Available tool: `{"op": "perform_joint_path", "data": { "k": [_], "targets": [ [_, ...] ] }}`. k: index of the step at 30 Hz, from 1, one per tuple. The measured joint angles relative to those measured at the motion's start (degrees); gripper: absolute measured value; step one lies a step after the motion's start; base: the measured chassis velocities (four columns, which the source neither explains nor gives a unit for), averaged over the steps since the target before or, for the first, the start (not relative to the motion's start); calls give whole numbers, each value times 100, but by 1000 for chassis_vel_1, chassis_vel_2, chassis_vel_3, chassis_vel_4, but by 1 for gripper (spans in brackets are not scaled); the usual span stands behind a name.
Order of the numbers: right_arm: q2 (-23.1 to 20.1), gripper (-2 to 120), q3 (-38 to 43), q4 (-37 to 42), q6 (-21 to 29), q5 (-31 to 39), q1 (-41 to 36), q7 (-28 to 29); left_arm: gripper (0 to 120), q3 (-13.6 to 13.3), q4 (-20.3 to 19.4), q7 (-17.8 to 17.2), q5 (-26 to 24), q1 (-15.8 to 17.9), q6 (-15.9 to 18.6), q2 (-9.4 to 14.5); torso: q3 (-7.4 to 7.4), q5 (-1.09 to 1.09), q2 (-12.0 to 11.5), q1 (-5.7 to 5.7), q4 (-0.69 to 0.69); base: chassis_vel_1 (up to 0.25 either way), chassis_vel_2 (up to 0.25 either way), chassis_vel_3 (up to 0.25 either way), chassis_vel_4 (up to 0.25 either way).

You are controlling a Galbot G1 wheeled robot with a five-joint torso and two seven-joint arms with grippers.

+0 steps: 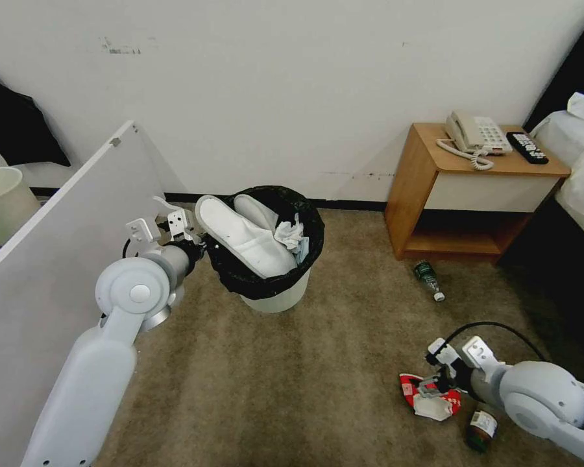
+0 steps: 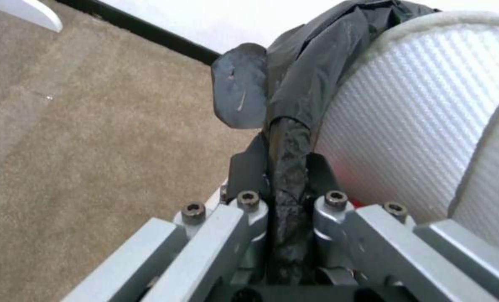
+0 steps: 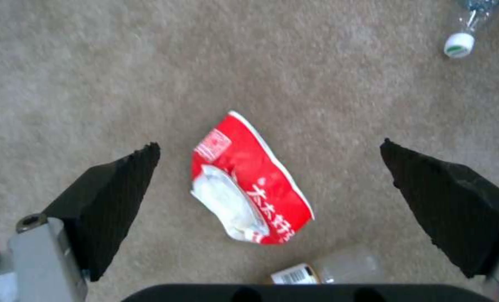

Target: Pick up the trash bin, then pick up the garbage from the floor and place it into the trash bin.

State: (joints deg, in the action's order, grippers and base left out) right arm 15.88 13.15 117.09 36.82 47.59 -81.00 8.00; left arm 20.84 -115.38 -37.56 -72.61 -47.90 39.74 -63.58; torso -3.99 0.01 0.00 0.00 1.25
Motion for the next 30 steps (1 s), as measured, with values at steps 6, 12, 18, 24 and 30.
{"op": "perform_joint_path", "data": {
  "k": [6,12,18,24,30],
  "targets": [
    [20,100,35,-129,-82,-146,-108,-40,4,-17,2,2,13,10,0,-19,0,-1,0,0,-1,0,0,0,0],
    [141,100,-122,-528,-287,-509,-125,-174,4,-21,-23,-1,33,-34,0,-14,0,0,0,0,0,0,0,0,0],
    [364,100,-308,-840,-466,-790,-36,-303,4,-28,-48,-26,38,-42,-2,-17,0,1,0,0,0,0,0,0,0],
    [556,100,-476,-1023,-625,-999,-17,-310,4,-41,-67,-49,46,-51,-7,-20,0,0,0,0,-1,0,0,0,0],
    [900,100,-894,-1262,-747,-1179,290,-347,4,-41,-74,-69,46,-47,-11,-19,0,-2,0,0,0,0,0,0,0]
  ]
}}
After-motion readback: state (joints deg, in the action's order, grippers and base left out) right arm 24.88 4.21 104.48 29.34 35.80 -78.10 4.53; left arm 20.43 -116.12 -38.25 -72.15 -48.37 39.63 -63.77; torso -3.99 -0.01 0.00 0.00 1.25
